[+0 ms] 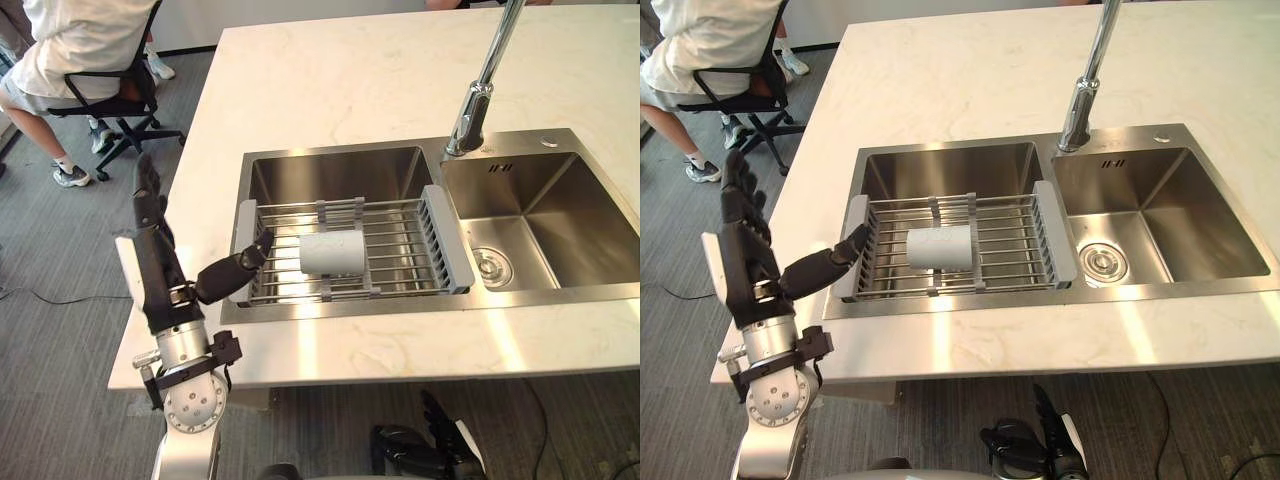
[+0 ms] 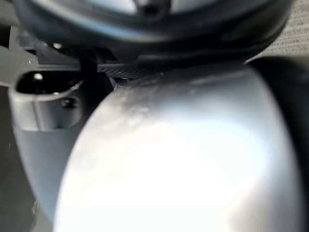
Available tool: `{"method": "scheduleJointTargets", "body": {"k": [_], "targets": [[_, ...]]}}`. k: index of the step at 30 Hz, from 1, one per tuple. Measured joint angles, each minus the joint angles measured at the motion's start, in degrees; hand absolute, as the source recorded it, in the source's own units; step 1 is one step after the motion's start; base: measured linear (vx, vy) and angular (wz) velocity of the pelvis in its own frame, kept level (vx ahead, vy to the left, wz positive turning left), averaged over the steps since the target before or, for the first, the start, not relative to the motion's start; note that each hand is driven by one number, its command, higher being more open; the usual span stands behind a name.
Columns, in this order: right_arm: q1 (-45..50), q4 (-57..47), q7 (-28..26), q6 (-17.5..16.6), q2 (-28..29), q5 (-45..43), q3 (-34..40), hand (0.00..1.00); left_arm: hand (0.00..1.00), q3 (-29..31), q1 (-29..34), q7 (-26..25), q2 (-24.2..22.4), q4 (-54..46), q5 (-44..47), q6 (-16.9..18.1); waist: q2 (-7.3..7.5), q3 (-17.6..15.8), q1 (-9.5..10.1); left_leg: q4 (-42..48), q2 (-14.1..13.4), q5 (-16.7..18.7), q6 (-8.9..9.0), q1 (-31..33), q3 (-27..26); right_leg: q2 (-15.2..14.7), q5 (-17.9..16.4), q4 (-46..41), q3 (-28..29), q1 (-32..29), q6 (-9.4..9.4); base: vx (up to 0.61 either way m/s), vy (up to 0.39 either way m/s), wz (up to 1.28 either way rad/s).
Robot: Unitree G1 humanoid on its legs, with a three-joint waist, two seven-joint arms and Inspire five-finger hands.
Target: Walk over to the sink, pick up the cup, carry it to the dishwasher, place the cup inside the dishwasher, then close the dishwasher door
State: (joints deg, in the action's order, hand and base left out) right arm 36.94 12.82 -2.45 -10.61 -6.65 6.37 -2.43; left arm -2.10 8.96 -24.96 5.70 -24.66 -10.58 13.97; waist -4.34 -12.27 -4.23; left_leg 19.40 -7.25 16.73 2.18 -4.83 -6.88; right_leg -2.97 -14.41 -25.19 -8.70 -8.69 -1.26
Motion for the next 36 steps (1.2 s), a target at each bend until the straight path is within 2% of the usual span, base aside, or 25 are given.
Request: {"method": "scheduleJointTargets", "body": {"k": [3, 4, 5, 7, 8, 9, 10, 11, 14, 16, 20, 27, 31, 36], "targets": [[0.0, 0.3, 0.7, 0.2, -0.6, 0.0, -0.5, 1.0, 1.0, -1.8, -2.0, 0.1, 0.0, 2.6, 0.6, 0.0, -0.36, -0.3, -0.11, 7.5, -0.1, -2.0, 1.29, 1.9, 2.4, -0.5, 0.2, 5.3, -3.0, 6.1, -0.09, 0.13, -0.08, 0.52], [0.0, 0.4, 1.1, 0.4, -0.5, 0.0, -0.8, 1.0, 1.0, -2.2, -2.0, 0.2, 0.1, 2.8, 1.5, 0.0, 0.02, -0.7, 0.06, 12.9, 0.1, -3.4, 1.21, 4.5, 2.5, -1.5, 0.8, 7.9, -3.9, 8.9, -0.01, 0.13, 0.021, 0.48], [0.0, 0.6, 1.3, 0.4, -0.4, 0.0, -0.9, 1.0, 1.0, -2.6, -1.9, 0.2, 0.2, 2.9, 1.9, 0.0, 0.54, -1.0, 0.41, 13.7, 0.3, -2.2, 1.46, 5.1, 2.3, -2.0, 1.0, 8.9, -4.2, 9.9, 0.3, 0.14, 0.031, 0.36], [0.0, 1.5, 1.4, 0.3, -0.8, 0.1, -0.9, 1.0, 1.0, -3.6, -2.1, 0.3, 0.8, 2.9, 2.8, 0.2, 0.39, -1.0, 1.12, 11.8, 1.0, 0.9, 1.65, 7.7, 1.6, -3.3, 1.5, 10.7, -5.0, 11.2, 0.85, 0.13, 0.066, 0.31], [-0.1, 2.2, 1.2, 0.1, -1.3, 0.0, -0.9, 1.0, 1.0, -4.6, -3.1, 0.3, 1.7, 3.0, 3.3, 0.3, 0.46, -1.0, 2.02, 7.0, 1.7, 1.3, 1.55, 11.4, 1.6, -4.4, 1.8, 11.8, -5.5, 11.6, 1.48, 0.12, 0.105, 0.29], [-0.1, 2.4, 1.2, 0.0, -1.3, -0.1, -0.9, 1.0, 1.0, -4.9, -3.5, 0.3, 2.1, 3.0, 3.5, 0.3, 0.5, -1.0, 2.12, 4.5, 1.8, 0.7, 1.31, 12.3, 1.7, -4.6, 1.9, 12.0, -5.5, 11.7, 1.63, 0.12, 0.168, 0.18], [-0.2, 2.6, 1.1, -0.2, -1.4, -0.3, -0.9, 1.0, 1.0, -5.3, -4.1, 0.3, 2.6, 3.1, 3.9, 0.3, 0.32, -1.1, 2.16, -0.8, 2.1, -2.3, 1.35, 13.1, 2.2, -4.9, 1.8, 12.0, -5.5, 11.9, 2.33, 0.16, 0.213, -0.16], [-1.7, 3.9, 0.9, -0.5, -1.9, -0.5, -1.0, 1.0, 1.0, -5.2, -4.6, 0.3, 3.6, 3.8, 3.9, 0.4, 0.77, -1.5, 2.97, -4.3, 3.3, -9.9, 1.18, 11.0, 1.7, -5.5, 1.2, 12.2, -4.0, 13.0, 3.89, 0.19, 0.236, -0.19], [-4.4, 8.3, 1.1, -0.8, -1.9, -0.6, -2.2, 1.0, 1.0, -6.9, -7.1, 0.9, 4.5, 6.8, 3.9, 0.1, 2.33, -0.9, 2.65, -5.2, 5.7, -10.1, 0.47, 11.2, 2.4, -6.7, 1.3, 15.4, -1.6, 13.7, 4.05, 0.13, 0.168, 0.17], [-6.5, 10.8, 1.3, -0.9, -2.1, -0.8, -2.2, 1.0, 1.0, -8.0, -6.8, 2.0, 4.7, 7.9, 3.9, -0.4, 2.56, -0.9, 2.72, -5.3, 6.7, -10.0, -0.02, 11.1, 2.4, -7.3, 2.4, 17.4, -0.8, 14.7, 5.45, 0.11, 0.08, 0.12], [-7.8, 12.1, 0.7, -0.7, -2.8, -2.4, -2.5, 1.0, 1.0, -9.3, -6.6, 3.8, 5.0, 8.0, 3.8, -0.4, 2.47, -0.7, 2.72, -6.8, 6.4, -9.9, -0.05, 9.1, 2.1, -7.0, 2.5, 17.5, 0.2, 15.7, 5.63, 0.08, -0.011, -0.08], [-8.1, 13.9, 0.5, 0.0, -3.7, -2.9, -2.5, 1.0, 1.0, -9.7, -5.1, 5.5, 6.1, 7.5, 3.8, -0.4, 1.83, 2.6, 1.78, -7.5, 5.4, -10.5, 0.01, 7.6, 2.4, -5.9, 2.7, 18.3, 0.8, 17.0, 5.32, 0.05, -0.054, -0.07], [-8.2, 15.1, 0.3, 0.4, -4.1, -2.9, -2.4, 1.0, 1.0, -9.6, -5.0, 7.2, 8.1, 7.5, 3.8, -0.4, 1.7, 4.2, 1.84, -8.9, 4.9, -12.6, 0.12, 6.6, 3.3, -5.3, 4.0, 18.4, 0.4, 17.6, 4.91, 0.0, -0.039, 0.06], [-9.1, 16.3, -0.2, 0.4, -4.4, -2.8, -2.4, 1.0, 1.0, -9.7, -5.1, 10.0, 11.0, 7.3, 3.7, -0.2, 1.7, 4.2, 1.76, -9.8, 4.4, -14.4, 0.71, 6.3, 5.0, -4.9, 4.5, 18.5, -0.2, 17.8, 4.71, -0.05, -0.024, 0.04]]}}
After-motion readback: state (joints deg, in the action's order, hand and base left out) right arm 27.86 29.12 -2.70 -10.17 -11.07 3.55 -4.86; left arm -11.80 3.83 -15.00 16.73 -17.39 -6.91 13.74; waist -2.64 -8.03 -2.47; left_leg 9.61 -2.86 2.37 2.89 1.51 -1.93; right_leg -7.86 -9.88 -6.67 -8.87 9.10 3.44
